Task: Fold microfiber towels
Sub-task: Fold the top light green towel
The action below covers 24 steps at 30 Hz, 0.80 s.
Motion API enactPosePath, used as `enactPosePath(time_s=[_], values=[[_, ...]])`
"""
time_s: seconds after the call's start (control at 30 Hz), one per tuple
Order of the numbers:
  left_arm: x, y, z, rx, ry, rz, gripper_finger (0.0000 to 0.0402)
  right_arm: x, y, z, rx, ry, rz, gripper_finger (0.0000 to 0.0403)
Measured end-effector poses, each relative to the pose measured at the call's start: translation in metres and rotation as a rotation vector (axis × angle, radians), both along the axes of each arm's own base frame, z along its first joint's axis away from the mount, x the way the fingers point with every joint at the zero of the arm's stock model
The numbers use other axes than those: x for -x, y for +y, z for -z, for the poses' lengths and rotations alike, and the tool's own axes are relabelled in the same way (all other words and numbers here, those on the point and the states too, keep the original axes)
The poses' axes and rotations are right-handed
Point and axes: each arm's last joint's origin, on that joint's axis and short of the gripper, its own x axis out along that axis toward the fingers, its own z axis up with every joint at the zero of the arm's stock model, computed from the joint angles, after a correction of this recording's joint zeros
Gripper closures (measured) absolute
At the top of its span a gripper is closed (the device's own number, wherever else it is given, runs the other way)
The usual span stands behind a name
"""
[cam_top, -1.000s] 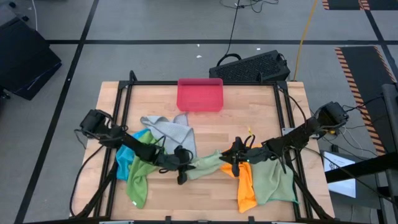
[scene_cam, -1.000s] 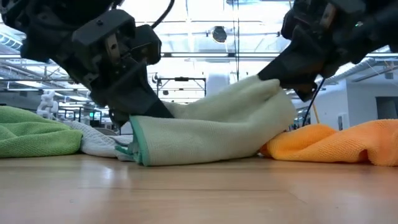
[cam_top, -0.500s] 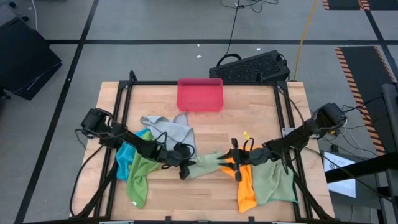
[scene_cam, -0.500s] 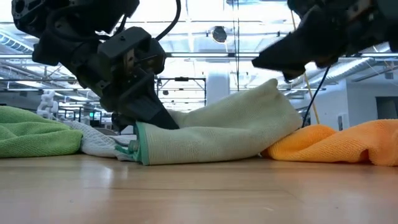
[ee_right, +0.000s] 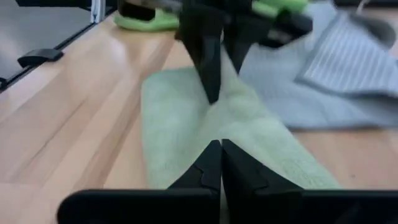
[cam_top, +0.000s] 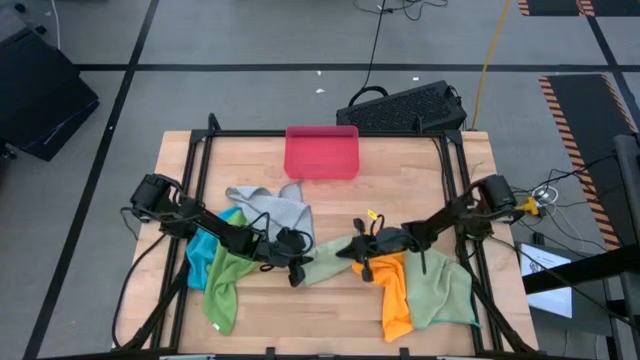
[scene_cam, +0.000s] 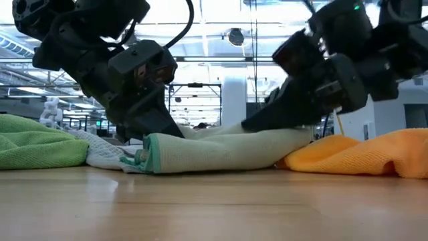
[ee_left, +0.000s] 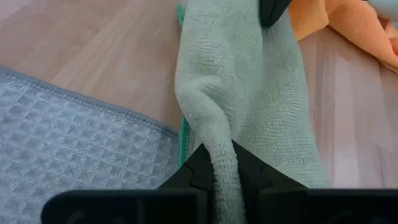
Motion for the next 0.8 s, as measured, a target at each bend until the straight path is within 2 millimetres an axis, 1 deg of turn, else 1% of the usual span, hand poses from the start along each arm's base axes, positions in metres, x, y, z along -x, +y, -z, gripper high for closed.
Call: enactPosePath(time_s=[0.1, 0.2, 0.3, 0.37, 0.5, 0.57, 0.67, 0.73, 0.77, 0.8], values=[[0.001, -0.002, 0.000, -0.034, 0.000, 0.035, 0.0367, -0.001, -0.007, 0.010, -0.047, 0.045, 0.039, 0.0402], [0.002, -0.003, -0.003, -0.053, 0.003, 0.074, 0.0345, -0.003, -0.015, 0.019, -0.106, 0.080, 0.085, 0.0402], [0.004, 0.000, -0.014, -0.053, -0.003, 0.089, 0.0310, -0.004, -0.019, 0.027, -0.164, 0.108, 0.113, 0.0402], [0.010, 0.003, -0.023, -0.061, 0.029, 0.089, 0.0285, -0.004, -0.019, 0.030, -0.174, 0.106, 0.118, 0.0402], [0.024, 0.010, -0.051, -0.110, 0.019, 0.059, 0.0240, -0.004, -0.019, 0.032, -0.180, 0.102, 0.120, 0.0402], [0.029, 0.010, -0.067, -0.156, -0.042, 0.046, 0.0226, -0.004, -0.018, 0.032, -0.179, 0.103, 0.119, 0.0403], [0.029, -0.001, -0.087, -0.246, -0.217, 0.051, 0.0217, -0.004, -0.018, 0.032, -0.180, 0.100, 0.118, 0.0403], [0.023, -0.011, -0.089, -0.301, -0.305, 0.078, 0.0216, -0.004, -0.018, 0.032, -0.180, 0.101, 0.118, 0.0403], [0.018, -0.014, -0.085, -0.317, -0.333, 0.089, 0.0216, -0.004, -0.018, 0.032, -0.180, 0.101, 0.118, 0.0403], [0.013, -0.017, -0.077, -0.338, -0.335, 0.098, 0.0216, -0.004, -0.018, 0.032, -0.180, 0.101, 0.118, 0.0403]])
